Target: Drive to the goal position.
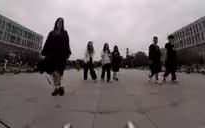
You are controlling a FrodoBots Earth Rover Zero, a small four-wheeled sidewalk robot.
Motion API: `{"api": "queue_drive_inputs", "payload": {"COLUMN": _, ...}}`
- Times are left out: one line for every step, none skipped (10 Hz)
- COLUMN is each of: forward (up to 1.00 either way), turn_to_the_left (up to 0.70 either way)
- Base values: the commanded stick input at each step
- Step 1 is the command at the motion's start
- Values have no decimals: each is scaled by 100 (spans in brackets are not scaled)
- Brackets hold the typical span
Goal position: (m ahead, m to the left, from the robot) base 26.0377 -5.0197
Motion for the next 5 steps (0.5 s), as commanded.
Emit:
{"api": "queue_drive_inputs", "payload": {"forward": 6, "turn_to_the_left": 0}}
{"api": "queue_drive_inputs", "payload": {"forward": 6, "turn_to_the_left": 0}}
{"api": "queue_drive_inputs", "payload": {"forward": 7, "turn_to_the_left": 0}}
{"api": "queue_drive_inputs", "payload": {"forward": 7, "turn_to_the_left": 0}}
{"api": "queue_drive_inputs", "payload": {"forward": 7, "turn_to_the_left": 0}}
